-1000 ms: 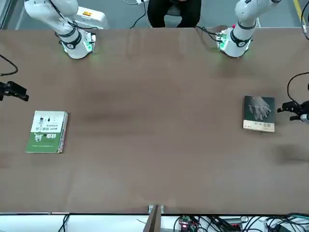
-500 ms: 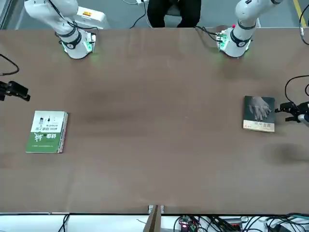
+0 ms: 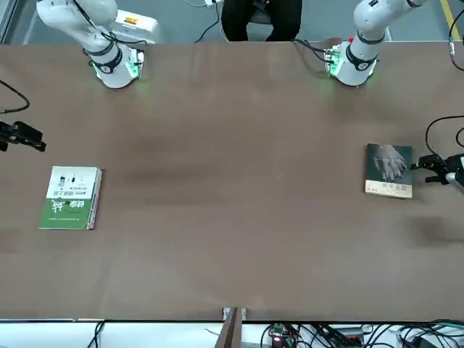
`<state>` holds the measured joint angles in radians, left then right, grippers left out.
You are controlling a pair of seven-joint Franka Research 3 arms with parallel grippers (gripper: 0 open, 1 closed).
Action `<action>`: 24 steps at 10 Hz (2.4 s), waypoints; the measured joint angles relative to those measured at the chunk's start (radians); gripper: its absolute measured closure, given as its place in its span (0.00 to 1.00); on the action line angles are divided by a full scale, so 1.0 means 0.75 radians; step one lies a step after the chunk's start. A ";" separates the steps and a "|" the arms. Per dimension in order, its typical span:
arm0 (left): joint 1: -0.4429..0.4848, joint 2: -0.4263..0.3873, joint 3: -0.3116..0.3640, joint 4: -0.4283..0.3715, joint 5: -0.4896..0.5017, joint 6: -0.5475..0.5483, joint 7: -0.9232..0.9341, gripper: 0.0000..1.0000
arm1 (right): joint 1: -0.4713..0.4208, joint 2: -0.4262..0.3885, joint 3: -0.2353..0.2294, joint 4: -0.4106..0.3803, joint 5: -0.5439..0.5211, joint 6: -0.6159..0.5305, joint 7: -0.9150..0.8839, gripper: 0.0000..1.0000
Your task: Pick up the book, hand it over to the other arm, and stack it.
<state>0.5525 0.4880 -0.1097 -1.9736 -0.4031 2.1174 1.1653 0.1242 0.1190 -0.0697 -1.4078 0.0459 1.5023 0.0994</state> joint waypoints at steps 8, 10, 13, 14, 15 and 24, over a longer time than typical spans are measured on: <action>-0.001 0.089 -0.009 0.070 -0.052 -0.058 0.057 0.09 | 0.001 0.000 0.008 0.000 0.001 0.002 0.000 0.00; -0.001 0.109 -0.011 0.099 -0.063 -0.107 0.057 0.09 | -0.002 0.000 0.008 -0.002 0.000 0.020 0.000 0.00; -0.001 0.149 -0.012 0.145 -0.065 -0.138 0.057 0.09 | -0.011 0.000 0.005 -0.003 -0.004 0.029 -0.022 0.00; -0.001 0.158 -0.012 0.153 -0.065 -0.141 0.057 0.09 | -0.013 0.000 0.002 -0.003 -0.004 0.029 -0.031 0.00; -0.001 0.164 -0.012 0.158 -0.066 -0.142 0.057 0.09 | -0.014 0.000 0.001 -0.003 -0.004 0.029 -0.036 0.00; -0.002 0.171 -0.015 0.168 -0.102 -0.184 0.058 0.12 | -0.015 0.002 0.000 -0.004 -0.004 0.030 -0.043 0.00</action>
<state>0.5512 0.6160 -0.1212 -1.8474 -0.4794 1.9797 1.2085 0.1131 0.1201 -0.0696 -1.4111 0.0427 1.5250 0.0674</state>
